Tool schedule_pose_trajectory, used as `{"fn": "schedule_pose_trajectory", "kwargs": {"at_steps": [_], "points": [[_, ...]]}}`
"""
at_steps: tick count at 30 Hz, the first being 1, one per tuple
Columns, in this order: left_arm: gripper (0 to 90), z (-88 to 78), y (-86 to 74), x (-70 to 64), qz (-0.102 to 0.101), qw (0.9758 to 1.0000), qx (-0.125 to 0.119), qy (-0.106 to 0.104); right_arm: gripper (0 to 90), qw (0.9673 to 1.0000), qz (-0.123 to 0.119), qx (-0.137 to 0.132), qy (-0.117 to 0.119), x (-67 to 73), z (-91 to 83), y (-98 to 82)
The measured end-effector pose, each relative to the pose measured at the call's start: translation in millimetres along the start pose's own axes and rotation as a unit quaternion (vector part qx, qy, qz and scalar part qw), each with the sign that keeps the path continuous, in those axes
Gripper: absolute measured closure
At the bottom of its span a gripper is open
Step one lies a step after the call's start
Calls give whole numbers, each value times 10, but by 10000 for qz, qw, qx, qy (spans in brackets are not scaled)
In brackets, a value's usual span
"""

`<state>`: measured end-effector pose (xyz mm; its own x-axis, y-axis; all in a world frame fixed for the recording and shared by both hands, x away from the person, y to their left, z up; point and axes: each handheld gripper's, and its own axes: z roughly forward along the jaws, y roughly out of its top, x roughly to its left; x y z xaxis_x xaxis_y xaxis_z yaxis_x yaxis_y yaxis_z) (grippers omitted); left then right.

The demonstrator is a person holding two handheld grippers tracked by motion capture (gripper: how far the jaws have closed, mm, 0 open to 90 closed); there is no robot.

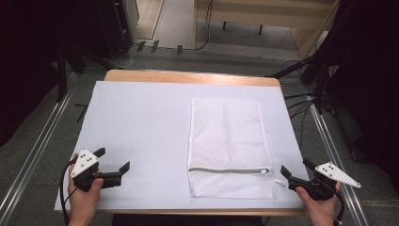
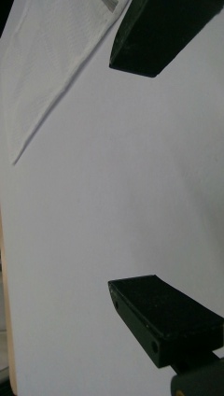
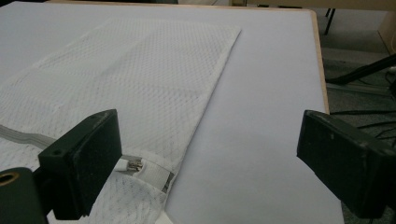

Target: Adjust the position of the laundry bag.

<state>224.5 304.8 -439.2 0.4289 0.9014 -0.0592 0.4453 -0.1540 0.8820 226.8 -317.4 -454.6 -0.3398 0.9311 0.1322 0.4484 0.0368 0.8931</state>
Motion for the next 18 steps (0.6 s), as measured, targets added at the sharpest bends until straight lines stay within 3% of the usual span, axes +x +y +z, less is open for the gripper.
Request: {"fn": "schedule_pose_trajectory", "kwargs": {"at_steps": [5, 7, 9, 11, 12, 13, 16, 17, 18], "points": [[0, 97, 71, -74, -123, 9996, -59, -232, 84, 10000, 37, 15, -19, 9, 19, -8], [0, 142, 129, -127, -41, 9997, -51, -233, 92, 10000, 51, 29, -66, 19, 26, -15], [60, 195, 173, -182, -84, 9996, -58, -252, 106, 9999, 60, 31, -85, 32, 29, -23], [61, 308, 230, -256, -200, 9990, 58, -402, 109, 9999, 24, 55, -113, 51, 39, -32], [84, 410, 287, -333, -173, 9989, 183, -386, 117, 9998, -3, 86, -170, 70, 45, -31], [111, 410, 287, -333, -173, 9989, 183, -386, 117, 9998, -3, 86, -170, 70, 45, -31], [152, 658, 432, -546, -53, 9988, 312, -363, 132, 9997, 12, 71, -247, 74, 44, -28], [164, 658, 432, -546, -53, 9988, 312, -363, 132, 9997, 12, 71, -247, 74, 44, -28], [185, 790, 495, -647, -13, 9984, 385, -406, 134, 9996, 30, 84, -252, 73, 50, -34]]}}
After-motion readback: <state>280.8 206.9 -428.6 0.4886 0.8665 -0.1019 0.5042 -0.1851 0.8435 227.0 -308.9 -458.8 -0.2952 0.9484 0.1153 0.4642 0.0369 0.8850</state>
